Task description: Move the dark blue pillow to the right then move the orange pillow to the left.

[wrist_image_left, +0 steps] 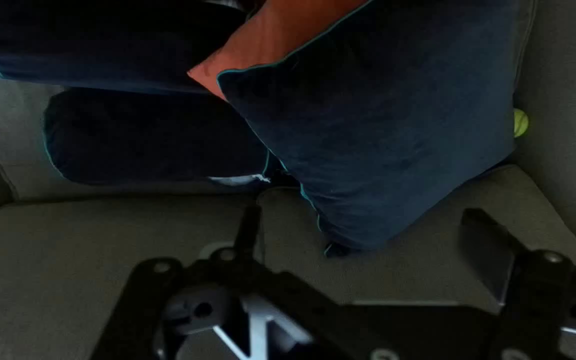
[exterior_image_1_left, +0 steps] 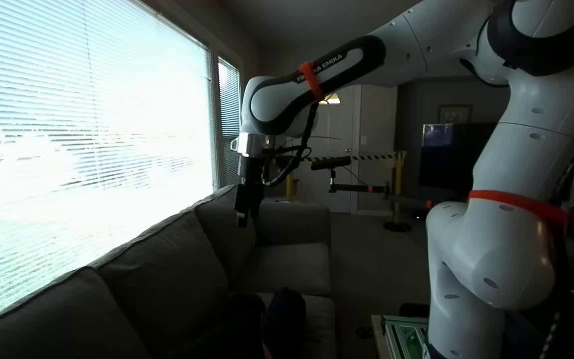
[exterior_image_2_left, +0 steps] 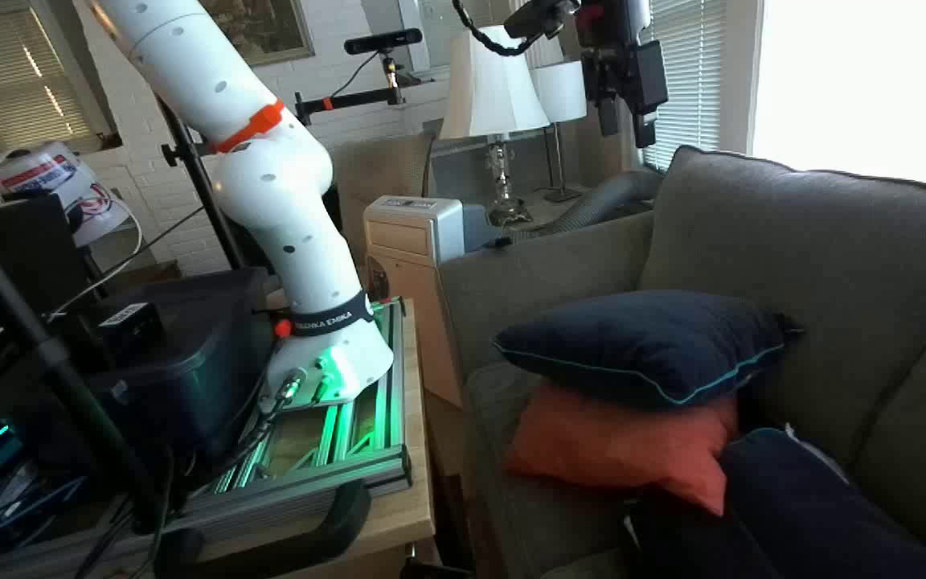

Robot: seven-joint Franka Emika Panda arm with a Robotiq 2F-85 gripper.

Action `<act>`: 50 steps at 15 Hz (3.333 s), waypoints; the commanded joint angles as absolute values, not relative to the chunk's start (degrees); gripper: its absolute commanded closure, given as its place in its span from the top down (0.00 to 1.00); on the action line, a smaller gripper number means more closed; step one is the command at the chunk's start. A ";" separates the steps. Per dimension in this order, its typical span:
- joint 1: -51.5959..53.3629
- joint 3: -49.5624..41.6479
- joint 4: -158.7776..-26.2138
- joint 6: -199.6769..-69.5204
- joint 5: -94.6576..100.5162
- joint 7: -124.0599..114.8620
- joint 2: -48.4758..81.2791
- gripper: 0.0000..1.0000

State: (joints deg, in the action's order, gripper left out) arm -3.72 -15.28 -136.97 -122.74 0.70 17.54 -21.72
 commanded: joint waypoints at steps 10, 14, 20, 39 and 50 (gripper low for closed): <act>-7.08 -9.42 -138.39 -123.47 4.15 4.70 -18.19 1.00; -6.19 -7.62 -140.76 -125.10 2.18 1.23 -15.35 1.00; -5.76 -7.09 -143.16 -130.19 1.21 2.97 -13.26 1.00; -4.66 -9.44 -151.32 -148.69 -16.57 25.52 -3.18 1.00; -6.19 -7.72 -156.92 -166.68 -26.82 29.12 4.23 1.00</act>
State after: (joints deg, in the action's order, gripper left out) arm -5.72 -8.99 -156.62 -163.27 -17.51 25.43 2.77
